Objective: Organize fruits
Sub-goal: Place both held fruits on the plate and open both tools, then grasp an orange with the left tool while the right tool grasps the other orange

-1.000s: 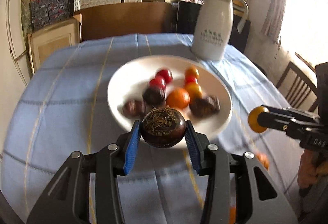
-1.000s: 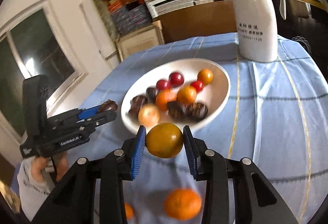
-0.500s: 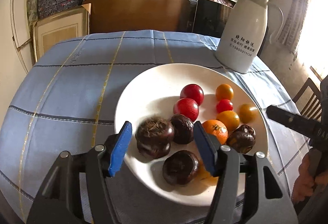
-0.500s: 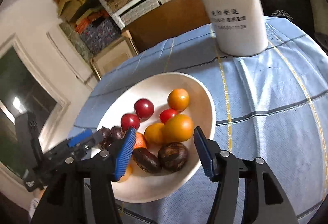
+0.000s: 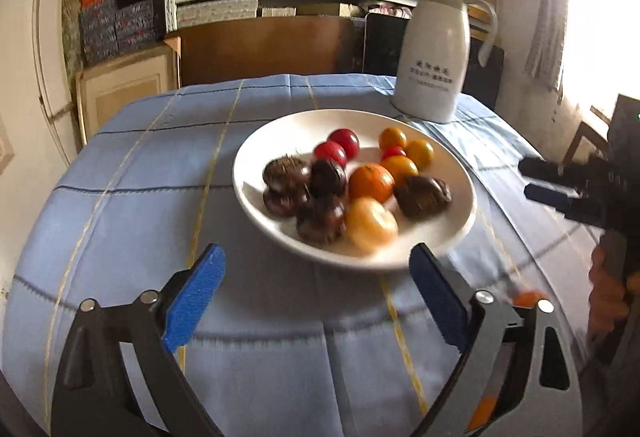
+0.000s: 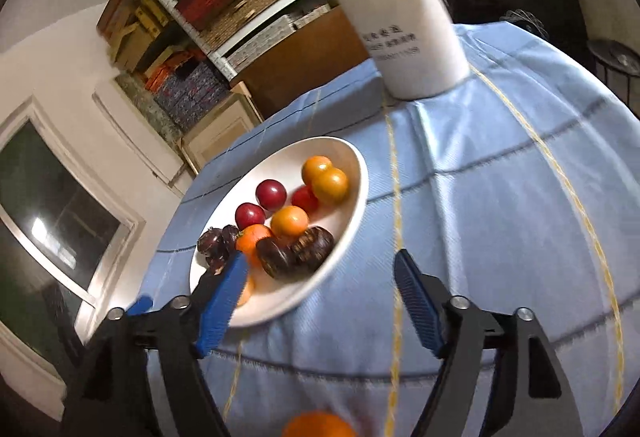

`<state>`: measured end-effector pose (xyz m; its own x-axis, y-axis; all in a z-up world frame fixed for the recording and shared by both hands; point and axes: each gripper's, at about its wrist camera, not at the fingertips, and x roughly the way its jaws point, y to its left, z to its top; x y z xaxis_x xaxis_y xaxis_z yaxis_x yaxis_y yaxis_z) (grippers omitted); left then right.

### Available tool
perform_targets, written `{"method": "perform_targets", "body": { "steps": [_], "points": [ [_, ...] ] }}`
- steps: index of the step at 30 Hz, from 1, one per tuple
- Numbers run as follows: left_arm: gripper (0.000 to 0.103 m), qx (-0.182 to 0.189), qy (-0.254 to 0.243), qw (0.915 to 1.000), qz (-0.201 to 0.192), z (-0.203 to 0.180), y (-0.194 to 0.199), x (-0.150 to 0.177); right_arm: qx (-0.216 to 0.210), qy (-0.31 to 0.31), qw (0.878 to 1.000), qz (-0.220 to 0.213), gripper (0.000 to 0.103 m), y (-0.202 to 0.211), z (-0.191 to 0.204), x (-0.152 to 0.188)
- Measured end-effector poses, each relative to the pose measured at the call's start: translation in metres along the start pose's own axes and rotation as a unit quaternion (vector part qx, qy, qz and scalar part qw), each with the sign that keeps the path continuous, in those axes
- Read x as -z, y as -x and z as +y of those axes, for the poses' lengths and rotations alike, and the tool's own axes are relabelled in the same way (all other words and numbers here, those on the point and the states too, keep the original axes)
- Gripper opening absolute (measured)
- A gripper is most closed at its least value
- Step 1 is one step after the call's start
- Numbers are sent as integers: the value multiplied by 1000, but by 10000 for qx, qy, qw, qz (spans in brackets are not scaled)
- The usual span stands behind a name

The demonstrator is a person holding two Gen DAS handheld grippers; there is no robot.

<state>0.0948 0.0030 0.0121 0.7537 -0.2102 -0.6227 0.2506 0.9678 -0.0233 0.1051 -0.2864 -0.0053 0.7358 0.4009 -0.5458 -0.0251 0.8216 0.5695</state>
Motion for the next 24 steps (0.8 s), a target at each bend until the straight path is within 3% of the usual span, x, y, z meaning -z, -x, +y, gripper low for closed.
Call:
{"method": "perform_targets", "body": {
  "steps": [3,9,15,24],
  "points": [
    [98,91,-17,9999,-53,-8,21,19,-147,-313,9994,-87,90,15,-13,4],
    [98,377,-357,9986,129,-34,43,50,-274,-967,9949,-16,91,21,-41,8],
    [98,479,-767,9952,371,-61,46,68,-300,-1033,9942,84,91,18,-43,10],
    [98,707,-802,9929,524,-72,44,75,-305,-964,9946,223,92,17,-39,10]
  ]
}}
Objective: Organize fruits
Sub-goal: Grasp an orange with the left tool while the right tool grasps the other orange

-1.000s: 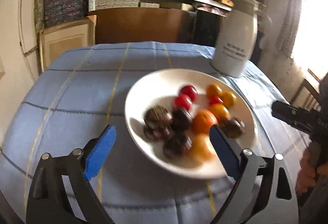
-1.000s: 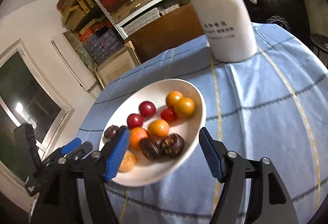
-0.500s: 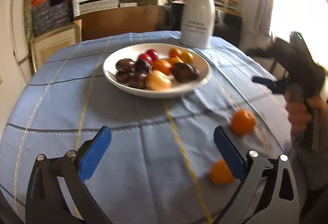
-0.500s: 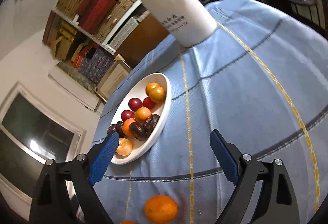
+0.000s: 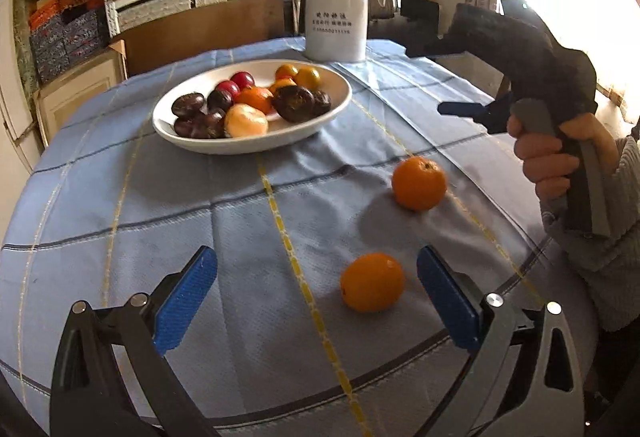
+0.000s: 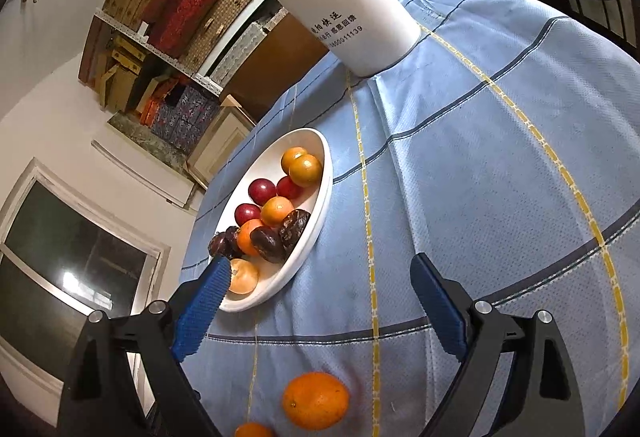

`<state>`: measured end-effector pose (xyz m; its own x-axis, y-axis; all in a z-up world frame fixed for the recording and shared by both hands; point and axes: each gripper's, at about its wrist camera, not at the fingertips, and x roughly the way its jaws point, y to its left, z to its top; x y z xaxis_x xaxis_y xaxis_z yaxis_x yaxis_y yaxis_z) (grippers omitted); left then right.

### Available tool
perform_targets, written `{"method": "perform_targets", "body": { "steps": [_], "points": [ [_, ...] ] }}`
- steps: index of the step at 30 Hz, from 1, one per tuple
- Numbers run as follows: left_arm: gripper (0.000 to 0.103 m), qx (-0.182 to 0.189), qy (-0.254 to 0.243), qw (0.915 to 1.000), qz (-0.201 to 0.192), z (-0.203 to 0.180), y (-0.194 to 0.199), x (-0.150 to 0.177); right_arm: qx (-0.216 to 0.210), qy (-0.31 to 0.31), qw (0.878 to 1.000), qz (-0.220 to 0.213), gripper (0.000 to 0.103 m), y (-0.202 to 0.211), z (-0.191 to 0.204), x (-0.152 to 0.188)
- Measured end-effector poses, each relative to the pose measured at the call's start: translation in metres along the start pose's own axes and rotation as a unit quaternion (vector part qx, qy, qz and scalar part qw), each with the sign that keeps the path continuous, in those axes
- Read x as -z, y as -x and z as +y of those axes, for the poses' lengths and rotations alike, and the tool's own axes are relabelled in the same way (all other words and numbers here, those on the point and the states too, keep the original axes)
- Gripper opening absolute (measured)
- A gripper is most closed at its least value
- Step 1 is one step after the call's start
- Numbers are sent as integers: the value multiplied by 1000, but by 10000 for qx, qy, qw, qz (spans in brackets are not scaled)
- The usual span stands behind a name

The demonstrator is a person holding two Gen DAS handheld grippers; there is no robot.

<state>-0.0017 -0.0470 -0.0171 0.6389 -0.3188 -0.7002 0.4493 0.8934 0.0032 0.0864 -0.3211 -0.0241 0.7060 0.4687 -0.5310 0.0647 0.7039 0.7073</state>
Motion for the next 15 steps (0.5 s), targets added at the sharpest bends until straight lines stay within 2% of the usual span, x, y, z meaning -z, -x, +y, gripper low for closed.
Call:
{"method": "perform_targets", "body": {
  "steps": [4,6,7,8,10,11,13,15],
  "points": [
    [97,54,-170,9998,101,-11,-3,2,-1,8,10000,13,92,0,1,0],
    [82,104,-254,9994,189,-16,-7,3,-1,-4,10000,24,92,-1,1,1],
    [62,142,-283,9992,260,-19,-9,3,2,-1,10000,22,92,0,0,0],
    [56,191,-297,9988,347,-20,-12,4,6,-2,10000,27,92,-1,1,1],
    [52,260,-303,9981,479,-22,-17,4,2,0,10000,31,92,0,1,1],
    [44,273,-301,9980,483,-22,-18,5,2,0,10000,32,92,0,1,1],
    [43,337,-291,9975,540,-22,-20,5,-9,10,10000,49,92,-1,3,2],
    [37,408,-282,9967,648,-22,-24,5,-3,55,10000,59,92,-1,4,2]
  ]
}}
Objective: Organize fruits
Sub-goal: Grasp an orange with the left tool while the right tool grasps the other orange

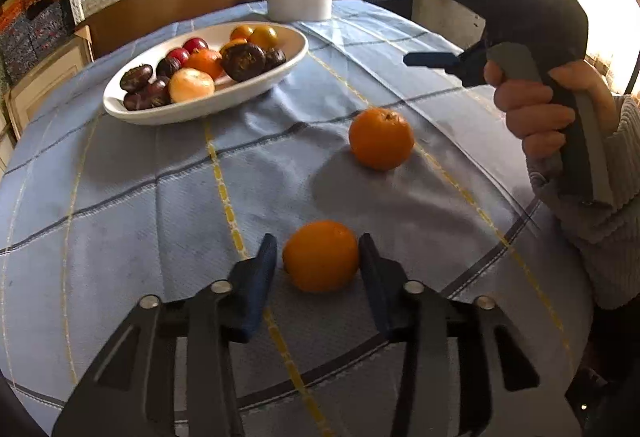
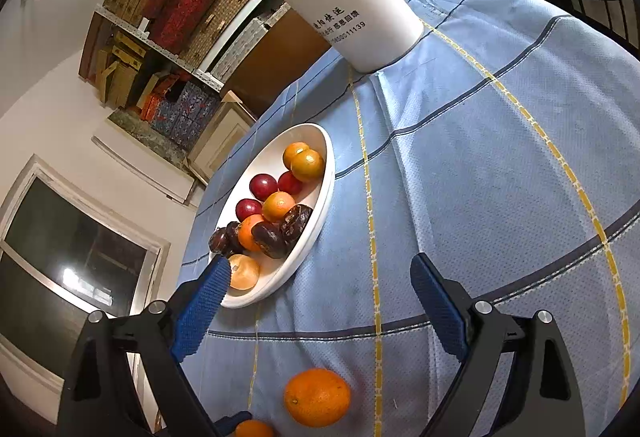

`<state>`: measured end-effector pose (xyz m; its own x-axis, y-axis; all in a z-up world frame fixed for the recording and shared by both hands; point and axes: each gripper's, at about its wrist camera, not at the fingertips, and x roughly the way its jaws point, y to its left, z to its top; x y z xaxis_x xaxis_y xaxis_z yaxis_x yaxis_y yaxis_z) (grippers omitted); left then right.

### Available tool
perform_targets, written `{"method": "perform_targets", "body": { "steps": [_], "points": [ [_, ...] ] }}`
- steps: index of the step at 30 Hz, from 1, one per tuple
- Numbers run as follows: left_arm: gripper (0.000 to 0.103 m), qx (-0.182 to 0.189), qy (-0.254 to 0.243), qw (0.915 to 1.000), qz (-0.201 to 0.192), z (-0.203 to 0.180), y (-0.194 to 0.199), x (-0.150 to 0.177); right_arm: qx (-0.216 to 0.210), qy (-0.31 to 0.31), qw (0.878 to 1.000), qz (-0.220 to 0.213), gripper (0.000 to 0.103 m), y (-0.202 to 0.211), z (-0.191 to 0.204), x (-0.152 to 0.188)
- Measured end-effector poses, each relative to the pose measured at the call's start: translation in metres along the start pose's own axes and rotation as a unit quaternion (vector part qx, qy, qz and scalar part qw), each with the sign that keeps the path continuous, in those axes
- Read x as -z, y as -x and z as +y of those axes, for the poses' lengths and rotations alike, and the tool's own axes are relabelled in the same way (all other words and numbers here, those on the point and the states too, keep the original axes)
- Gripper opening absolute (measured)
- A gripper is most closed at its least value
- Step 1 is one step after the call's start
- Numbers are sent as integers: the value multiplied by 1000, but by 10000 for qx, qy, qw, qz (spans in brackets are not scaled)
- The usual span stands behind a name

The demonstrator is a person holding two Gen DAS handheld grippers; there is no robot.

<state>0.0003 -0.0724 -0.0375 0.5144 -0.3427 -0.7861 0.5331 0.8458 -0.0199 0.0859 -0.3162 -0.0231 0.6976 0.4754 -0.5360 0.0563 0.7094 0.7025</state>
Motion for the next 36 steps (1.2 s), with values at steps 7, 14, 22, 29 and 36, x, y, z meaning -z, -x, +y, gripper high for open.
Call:
{"method": "perform_targets", "body": {
  "steps": [7,14,22,29,36],
  "points": [
    [36,16,149,9999,-50,6,2,1,31,232,9997,71,92,0,7,3],
    [36,-570,599,9961,-317,48,10,-8,339,1046,9939,117,92,17,19,46],
    [36,-224,1299,9909,-279,83,3,-6,1202,2759,9527,428,74,2,62,102],
    [37,-256,1240,9918,-152,79,-4,-5,1353,2749,9491,732,48,-10,59,104],
    [37,-225,1230,9921,-54,79,-9,-6,1269,2650,9524,812,47,-14,57,104]
  ]
}}
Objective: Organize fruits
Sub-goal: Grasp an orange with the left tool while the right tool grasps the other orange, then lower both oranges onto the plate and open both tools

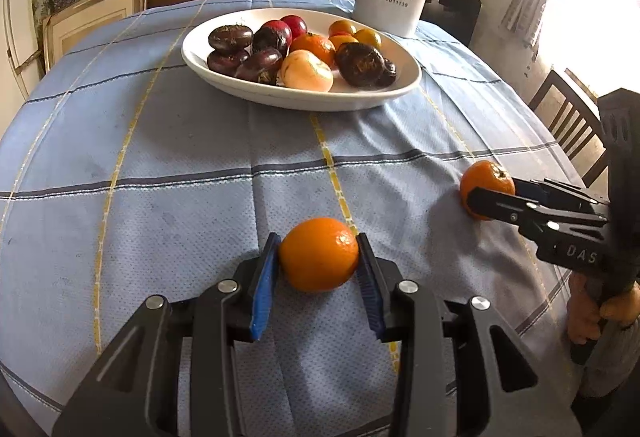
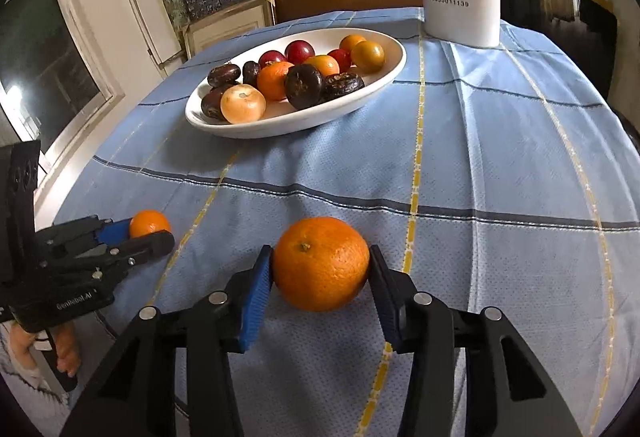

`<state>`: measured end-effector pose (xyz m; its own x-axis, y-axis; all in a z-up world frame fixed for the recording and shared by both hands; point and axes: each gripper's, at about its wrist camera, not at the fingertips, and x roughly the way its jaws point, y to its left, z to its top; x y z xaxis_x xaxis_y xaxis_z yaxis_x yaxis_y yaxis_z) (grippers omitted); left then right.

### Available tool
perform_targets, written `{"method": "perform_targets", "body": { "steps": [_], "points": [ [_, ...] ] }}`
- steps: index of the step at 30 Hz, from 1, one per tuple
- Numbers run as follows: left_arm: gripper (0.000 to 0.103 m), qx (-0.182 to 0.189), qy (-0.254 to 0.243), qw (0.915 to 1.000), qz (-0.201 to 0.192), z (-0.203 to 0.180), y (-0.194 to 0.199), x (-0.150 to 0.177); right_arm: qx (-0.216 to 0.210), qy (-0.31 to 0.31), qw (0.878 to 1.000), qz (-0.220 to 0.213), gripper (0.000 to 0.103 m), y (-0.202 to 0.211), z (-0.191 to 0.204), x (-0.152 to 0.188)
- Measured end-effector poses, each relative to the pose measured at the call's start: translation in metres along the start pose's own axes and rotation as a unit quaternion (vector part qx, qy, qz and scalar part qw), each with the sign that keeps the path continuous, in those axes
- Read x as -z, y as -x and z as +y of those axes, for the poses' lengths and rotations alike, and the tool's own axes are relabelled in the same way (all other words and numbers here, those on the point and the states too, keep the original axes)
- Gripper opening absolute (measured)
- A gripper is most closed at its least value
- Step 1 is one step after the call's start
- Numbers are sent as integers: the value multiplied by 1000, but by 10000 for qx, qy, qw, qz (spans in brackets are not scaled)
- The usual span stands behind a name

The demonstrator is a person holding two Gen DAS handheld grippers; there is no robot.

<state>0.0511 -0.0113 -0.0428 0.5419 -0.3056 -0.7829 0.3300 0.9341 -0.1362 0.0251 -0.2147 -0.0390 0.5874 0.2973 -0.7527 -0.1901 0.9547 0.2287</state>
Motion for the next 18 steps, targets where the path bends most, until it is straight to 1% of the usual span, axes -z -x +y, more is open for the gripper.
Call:
{"method": "perform_targets", "body": {
  "steps": [5,9,12,15,18],
  "points": [
    [37,68,58,9999,-85,2,3,0,-142,-197,9997,-97,46,4,-6,-1],
    [37,83,16,9995,-314,-1,15,-5,-281,-333,9983,-399,46,16,-11,-2],
    [37,136,20,9989,-449,2,25,-22,-422,-432,9964,-588,46,24,-15,-7],
    [37,-17,7,9980,-632,7,35,-46,-663,-627,9938,-642,46,32,-22,-20],
    [37,-124,13,9970,-764,12,40,-74,-709,-685,9929,-672,46,36,-26,-38]
  ]
}}
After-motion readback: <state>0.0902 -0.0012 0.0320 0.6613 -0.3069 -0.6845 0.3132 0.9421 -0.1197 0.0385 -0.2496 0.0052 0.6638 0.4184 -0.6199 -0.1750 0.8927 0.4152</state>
